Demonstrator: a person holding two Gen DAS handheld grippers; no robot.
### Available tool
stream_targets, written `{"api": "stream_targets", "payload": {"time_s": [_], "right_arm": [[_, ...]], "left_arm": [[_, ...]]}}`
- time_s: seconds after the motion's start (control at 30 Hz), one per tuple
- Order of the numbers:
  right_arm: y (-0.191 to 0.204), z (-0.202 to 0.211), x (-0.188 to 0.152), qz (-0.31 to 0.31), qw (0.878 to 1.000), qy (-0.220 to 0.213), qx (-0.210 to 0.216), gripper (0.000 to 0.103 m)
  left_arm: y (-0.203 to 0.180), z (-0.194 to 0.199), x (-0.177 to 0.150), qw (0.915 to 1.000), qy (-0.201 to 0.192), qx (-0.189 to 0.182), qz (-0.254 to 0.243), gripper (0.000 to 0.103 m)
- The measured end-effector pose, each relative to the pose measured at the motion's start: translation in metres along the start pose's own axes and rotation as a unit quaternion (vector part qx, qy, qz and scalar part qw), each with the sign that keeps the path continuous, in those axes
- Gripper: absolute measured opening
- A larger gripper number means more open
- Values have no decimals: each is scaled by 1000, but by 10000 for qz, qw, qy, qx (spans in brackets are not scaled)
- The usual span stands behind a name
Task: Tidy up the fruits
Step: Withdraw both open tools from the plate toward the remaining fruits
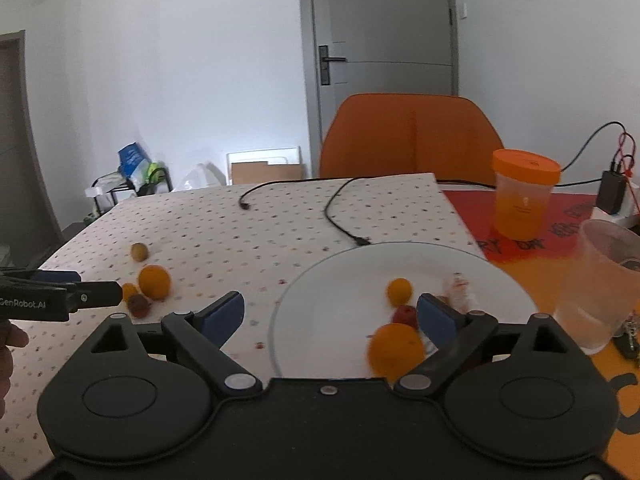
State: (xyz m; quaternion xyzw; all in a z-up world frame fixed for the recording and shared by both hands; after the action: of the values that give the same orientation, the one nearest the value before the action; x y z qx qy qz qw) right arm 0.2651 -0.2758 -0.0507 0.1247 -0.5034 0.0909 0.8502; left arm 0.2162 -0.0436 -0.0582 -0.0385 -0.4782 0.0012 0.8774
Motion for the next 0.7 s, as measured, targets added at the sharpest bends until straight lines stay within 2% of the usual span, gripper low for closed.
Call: {"api": "stream_targets", "payload": {"time_s": [0.4, 0.53, 0.63, 0.7], "right_arm": [[37, 3, -6, 122, 9996, 92, 251, 95], [51, 2, -8, 175, 9991, 142, 353, 98], [61, 1, -10, 163, 9985, 175, 482, 103], [67, 1, -11, 121, 9981, 197, 578, 103]], "left_arm": [[34, 19, -11, 9997, -3, 194, 172, 88], [42, 23, -14, 9997, 18, 144, 203, 88], [47, 25, -17, 9995, 59, 163, 246, 96], [52, 26, -18, 9995, 60, 195, 261, 98]]}}
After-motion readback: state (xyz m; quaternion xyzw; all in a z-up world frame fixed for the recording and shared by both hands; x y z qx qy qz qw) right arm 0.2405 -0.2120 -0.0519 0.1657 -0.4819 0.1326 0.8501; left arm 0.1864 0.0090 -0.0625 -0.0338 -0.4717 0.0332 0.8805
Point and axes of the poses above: each gripper's, at about its wrist camera, not at the fingertips, and z roughly against the way its jaws point, y to its left, x to its top, the point moved 9 cm from there along -z, roughly the way its jaws point, and after that the axes turned 5 degrees about -z, right-handed, at the moved point
